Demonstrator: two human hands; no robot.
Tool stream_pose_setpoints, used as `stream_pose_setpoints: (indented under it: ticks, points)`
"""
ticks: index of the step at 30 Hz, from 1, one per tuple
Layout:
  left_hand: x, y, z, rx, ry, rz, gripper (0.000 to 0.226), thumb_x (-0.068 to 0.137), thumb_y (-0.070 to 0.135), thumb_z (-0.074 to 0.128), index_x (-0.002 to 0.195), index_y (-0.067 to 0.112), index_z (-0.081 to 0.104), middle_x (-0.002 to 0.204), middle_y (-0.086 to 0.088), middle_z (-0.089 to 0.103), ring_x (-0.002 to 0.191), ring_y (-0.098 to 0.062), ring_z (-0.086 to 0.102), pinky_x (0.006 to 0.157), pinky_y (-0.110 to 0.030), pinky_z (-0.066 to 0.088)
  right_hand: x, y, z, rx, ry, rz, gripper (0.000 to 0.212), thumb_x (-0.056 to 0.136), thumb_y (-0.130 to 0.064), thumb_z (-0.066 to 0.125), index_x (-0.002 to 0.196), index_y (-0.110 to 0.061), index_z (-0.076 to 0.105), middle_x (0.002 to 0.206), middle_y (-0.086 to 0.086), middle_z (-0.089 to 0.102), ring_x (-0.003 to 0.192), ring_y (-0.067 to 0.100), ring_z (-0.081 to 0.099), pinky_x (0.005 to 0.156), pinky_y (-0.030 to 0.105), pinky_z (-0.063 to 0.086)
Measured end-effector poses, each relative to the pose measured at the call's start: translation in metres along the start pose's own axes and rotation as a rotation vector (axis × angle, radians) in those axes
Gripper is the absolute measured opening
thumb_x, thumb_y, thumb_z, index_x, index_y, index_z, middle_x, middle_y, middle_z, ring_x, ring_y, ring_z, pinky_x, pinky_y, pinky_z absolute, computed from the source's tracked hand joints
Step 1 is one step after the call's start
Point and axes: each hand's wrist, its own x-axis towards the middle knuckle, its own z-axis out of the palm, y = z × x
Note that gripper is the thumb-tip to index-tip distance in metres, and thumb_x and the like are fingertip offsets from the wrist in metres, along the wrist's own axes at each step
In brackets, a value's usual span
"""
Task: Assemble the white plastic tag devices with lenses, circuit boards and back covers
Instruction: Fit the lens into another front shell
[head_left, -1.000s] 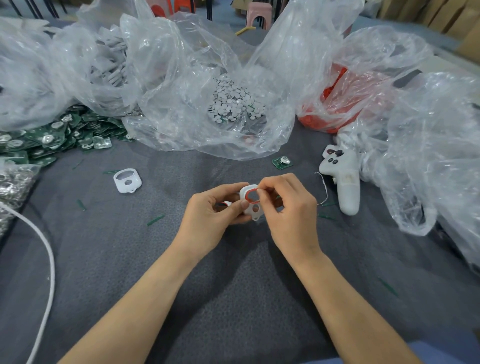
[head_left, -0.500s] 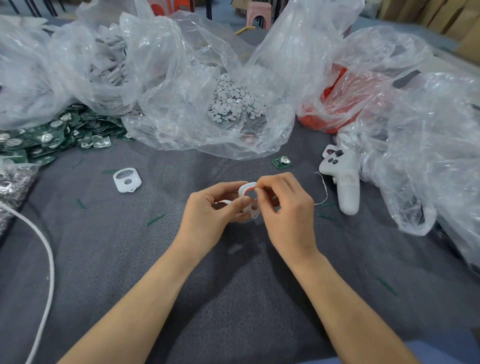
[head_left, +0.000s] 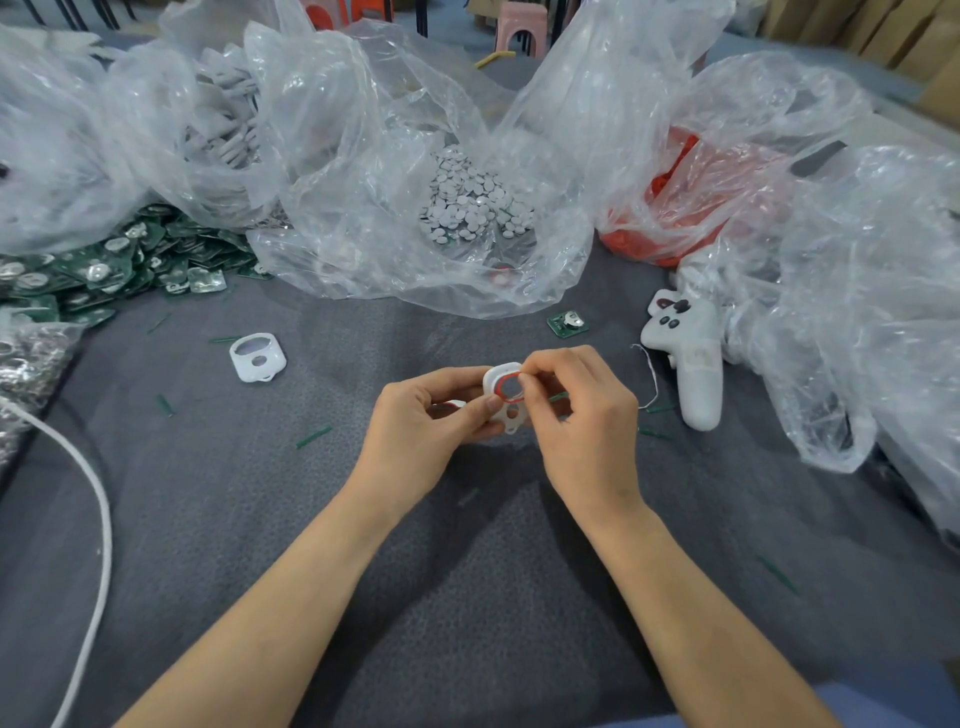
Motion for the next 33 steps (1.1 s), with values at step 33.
stream_pose_setpoints:
  ticks: [33]
  points:
    - [-0.003, 0.003, -0.005, -0.08, -0.103, -0.016, 0.023, 0.077, 0.017, 0.065, 0.099, 0.014, 0.072, 0.091, -0.002, 0.075, 0.084, -0.013, 0.07, 0.069, -0.019, 0.056, 0.013, -0.001, -0.005, 1.172, -0.343, 0.823, 0.02, 0.069, -0.011, 0.067, 0.088, -0.009, 0.06, 0.079, 0.005, 0.067, 0.077, 0.017, 0.065, 0.075, 0.031, 0.054]
